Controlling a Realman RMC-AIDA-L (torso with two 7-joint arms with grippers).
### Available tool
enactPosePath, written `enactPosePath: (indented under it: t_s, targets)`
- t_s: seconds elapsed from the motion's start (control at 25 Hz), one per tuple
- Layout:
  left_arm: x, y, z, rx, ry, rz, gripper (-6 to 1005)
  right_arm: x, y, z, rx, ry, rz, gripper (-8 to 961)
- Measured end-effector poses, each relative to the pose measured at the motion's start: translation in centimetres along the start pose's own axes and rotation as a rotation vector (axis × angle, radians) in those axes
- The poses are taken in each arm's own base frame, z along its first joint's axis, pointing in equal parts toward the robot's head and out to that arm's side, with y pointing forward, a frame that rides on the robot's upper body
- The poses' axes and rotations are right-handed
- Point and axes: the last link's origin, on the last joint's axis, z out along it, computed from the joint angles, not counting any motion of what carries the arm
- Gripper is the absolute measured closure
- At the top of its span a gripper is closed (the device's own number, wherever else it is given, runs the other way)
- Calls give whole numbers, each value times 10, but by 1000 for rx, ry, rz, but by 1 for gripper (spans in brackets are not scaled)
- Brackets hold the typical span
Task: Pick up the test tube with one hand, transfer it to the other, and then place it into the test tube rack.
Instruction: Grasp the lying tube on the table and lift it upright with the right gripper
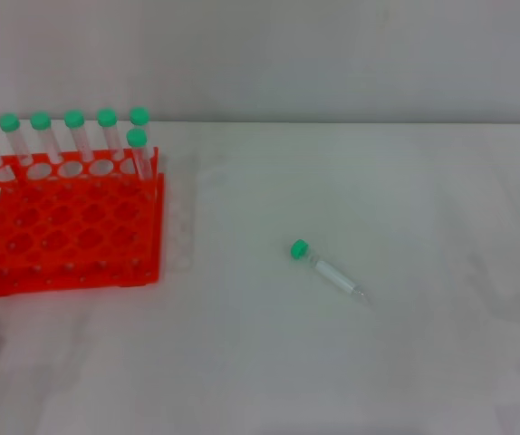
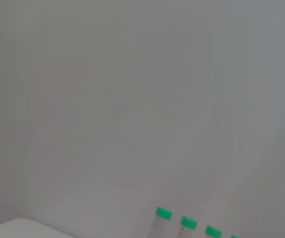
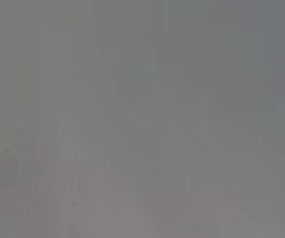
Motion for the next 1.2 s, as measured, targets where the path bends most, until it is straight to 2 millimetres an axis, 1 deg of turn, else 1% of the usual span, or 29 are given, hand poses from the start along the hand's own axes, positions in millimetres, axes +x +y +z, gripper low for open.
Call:
enactPosePath:
  t_s: [0.2, 0.4, 0.72, 0.92, 1.04, 1.2]
  targets:
    - [-1, 2, 1, -14, -3, -2, 137, -1, 2, -3, -7, -11, 8, 93]
    - [-1, 3, 0, -15, -7, -4, 138, 1, 10, -7, -41, -3, 23, 93]
    - [-1, 2, 1, -18, -5, -1, 138, 3, 18, -3, -94, 7, 24, 94]
    - [0, 2, 2, -14, 0, -7, 138, 3, 18, 1, -88, 8, 36, 94]
    - [0, 5, 4, -34, 2, -17, 138, 2, 16, 5, -95, 14, 44, 93]
    - [1, 11, 2, -45, 23, -34, 138, -1, 12, 10, -124, 13, 21, 93]
